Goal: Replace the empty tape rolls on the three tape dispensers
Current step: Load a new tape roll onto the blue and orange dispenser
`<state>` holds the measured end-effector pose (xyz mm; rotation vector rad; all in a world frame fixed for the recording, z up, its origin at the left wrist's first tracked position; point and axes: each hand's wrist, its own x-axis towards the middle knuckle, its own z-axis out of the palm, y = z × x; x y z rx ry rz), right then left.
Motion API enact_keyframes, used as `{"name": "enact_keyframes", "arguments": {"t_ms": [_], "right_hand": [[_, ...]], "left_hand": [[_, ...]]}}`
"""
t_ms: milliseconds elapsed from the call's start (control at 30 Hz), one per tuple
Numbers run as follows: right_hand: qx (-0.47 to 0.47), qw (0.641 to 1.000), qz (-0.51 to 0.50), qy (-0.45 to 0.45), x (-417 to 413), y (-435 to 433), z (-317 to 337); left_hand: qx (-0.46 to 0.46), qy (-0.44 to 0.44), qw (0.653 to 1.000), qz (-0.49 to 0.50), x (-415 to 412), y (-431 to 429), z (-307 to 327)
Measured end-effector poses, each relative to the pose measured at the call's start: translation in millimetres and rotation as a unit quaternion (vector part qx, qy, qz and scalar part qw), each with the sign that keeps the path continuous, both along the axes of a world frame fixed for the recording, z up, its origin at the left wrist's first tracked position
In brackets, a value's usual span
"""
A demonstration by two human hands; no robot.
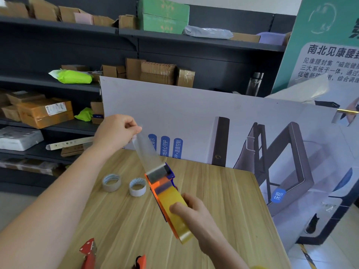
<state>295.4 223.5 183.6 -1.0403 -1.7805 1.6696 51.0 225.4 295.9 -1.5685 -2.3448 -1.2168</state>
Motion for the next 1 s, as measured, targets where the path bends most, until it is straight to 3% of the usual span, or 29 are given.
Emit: {"name": "enact_keyframes", "arguments": {"t_ms": [133,400,600,867,1000], "right_hand": [[-0.015,0.999,-0.025,0.025,0.0,-3.9,-2.9],[-0.021,0.999,0.024,0.017,5.7,-0.2,-0.8],[-0.058,0.998,0.002,0.026,5.7,-3.9,-5.6],[-0.147,0.985,-0.065,0.067,12.8,2.6,-3.2],[-0.215,0.966,-0.079,0.116,16.0,9.5,1.4]], "left_hand": [[0.019,0.014,1.000,0.002,-2.3,4.6,2.4],[0.056,0.006,0.995,0.084,-21.3,8.8,6.7],[0.011,-0.038,0.998,0.048,-33.1,14.9,3.0],[-0.036,-0.222,0.973,0.045,-41.4,27.6,-63.8],[-0.064,-0.376,0.924,0.012,-34.1,28.1,-96.5]]}}
